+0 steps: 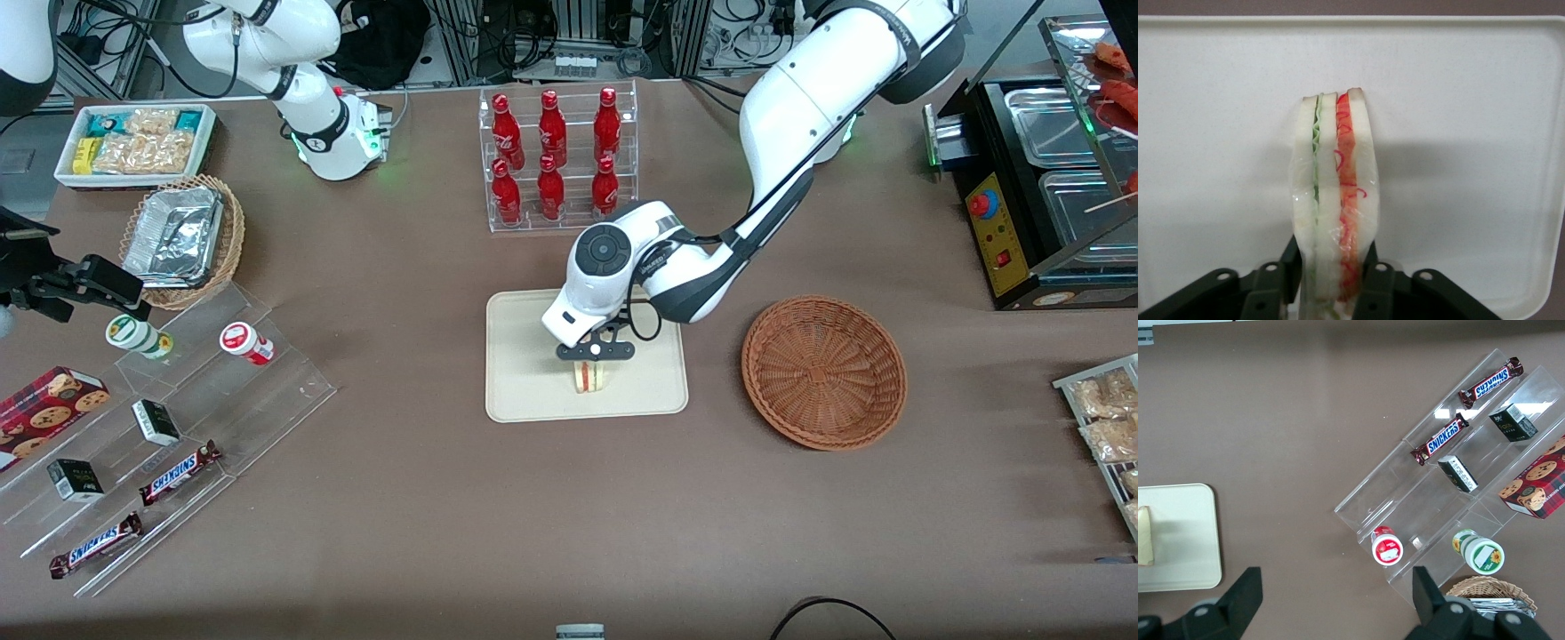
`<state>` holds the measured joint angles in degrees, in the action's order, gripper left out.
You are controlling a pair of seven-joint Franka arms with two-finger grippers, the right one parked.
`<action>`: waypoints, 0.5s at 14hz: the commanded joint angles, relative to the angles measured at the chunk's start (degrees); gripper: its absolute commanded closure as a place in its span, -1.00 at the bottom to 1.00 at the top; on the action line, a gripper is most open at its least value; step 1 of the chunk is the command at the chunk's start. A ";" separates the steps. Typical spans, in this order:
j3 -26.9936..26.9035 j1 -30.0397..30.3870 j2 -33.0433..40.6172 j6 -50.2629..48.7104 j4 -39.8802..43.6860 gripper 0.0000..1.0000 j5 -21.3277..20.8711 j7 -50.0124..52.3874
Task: Place sandwich from basket to tray
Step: 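Lower the sandwich onto the tray and open the left gripper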
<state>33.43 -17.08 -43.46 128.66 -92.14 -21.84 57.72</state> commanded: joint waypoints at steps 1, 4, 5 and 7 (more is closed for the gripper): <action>-0.21 -0.50 -0.23 -0.16 1.61 -0.99 -1.80 1.51; -0.21 0.37 4.24 -0.86 1.00 -0.99 -1.01 2.12; -0.12 2.55 6.61 -1.91 0.39 -0.99 -0.84 3.35; 0.32 4.59 11.88 -3.67 -1.45 -1.00 -0.83 5.98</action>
<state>33.39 -14.73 -38.52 127.21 -90.24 -22.40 60.50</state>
